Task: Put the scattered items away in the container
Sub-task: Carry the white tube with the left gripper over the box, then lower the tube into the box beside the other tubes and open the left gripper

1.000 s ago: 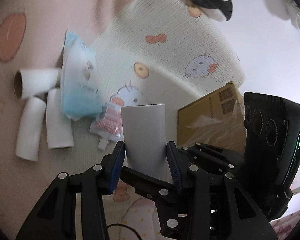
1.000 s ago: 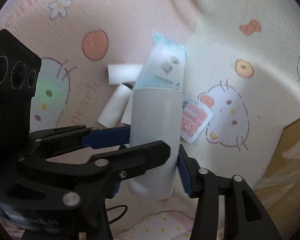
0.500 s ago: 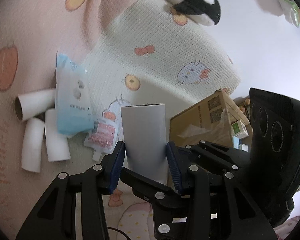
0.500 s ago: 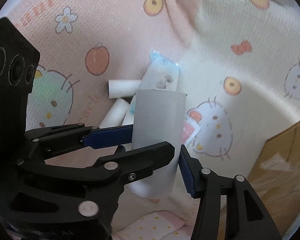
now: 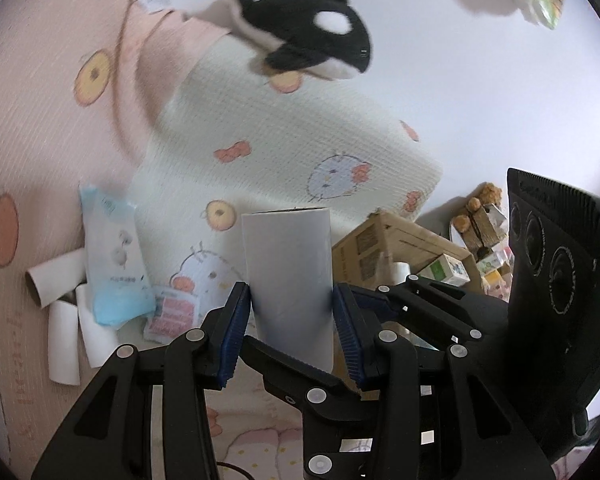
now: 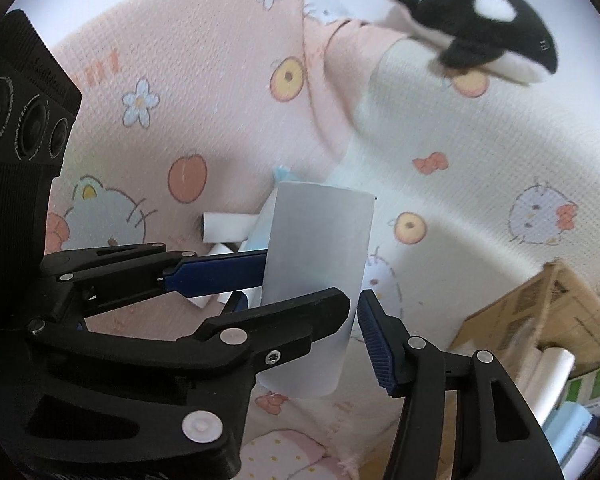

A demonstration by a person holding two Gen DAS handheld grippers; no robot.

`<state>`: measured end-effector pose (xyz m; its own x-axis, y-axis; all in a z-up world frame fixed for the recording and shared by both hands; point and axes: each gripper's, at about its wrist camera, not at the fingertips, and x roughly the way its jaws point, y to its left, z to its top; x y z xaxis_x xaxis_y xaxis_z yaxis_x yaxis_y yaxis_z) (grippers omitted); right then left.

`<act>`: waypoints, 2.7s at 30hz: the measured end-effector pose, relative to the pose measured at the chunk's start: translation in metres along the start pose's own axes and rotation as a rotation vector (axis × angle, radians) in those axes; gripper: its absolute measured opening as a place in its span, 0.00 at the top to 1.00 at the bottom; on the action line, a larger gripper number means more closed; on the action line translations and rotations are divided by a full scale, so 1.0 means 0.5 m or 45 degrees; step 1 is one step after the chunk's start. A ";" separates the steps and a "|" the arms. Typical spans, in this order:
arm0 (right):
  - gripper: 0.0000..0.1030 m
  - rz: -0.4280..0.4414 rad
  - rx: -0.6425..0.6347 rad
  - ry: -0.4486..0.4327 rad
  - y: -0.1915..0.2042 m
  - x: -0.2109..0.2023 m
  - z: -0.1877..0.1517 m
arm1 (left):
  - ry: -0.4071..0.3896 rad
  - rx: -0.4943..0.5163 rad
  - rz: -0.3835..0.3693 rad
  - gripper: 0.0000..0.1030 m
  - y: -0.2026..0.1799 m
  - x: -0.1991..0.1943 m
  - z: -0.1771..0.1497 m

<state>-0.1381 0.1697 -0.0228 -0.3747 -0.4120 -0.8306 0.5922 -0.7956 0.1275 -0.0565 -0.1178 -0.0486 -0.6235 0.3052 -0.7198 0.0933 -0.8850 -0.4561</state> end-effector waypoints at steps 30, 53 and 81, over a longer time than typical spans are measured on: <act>0.47 -0.064 0.276 -0.141 -0.249 -0.155 -0.084 | 0.152 0.307 -0.060 0.55 -0.274 0.138 0.050; 0.44 -0.025 0.462 -0.007 -0.408 -0.107 -0.170 | 0.529 0.255 -0.136 0.55 -0.323 0.341 0.038; 0.67 0.078 0.506 -0.076 -0.463 -0.086 -0.209 | 0.703 0.303 0.145 0.56 -0.343 0.422 0.042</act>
<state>-0.1847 0.4182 -0.0734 -0.3950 -0.4800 -0.7833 0.2973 -0.8736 0.3853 -0.2205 0.0910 -0.1113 -0.1193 0.2846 -0.9512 -0.0796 -0.9577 -0.2766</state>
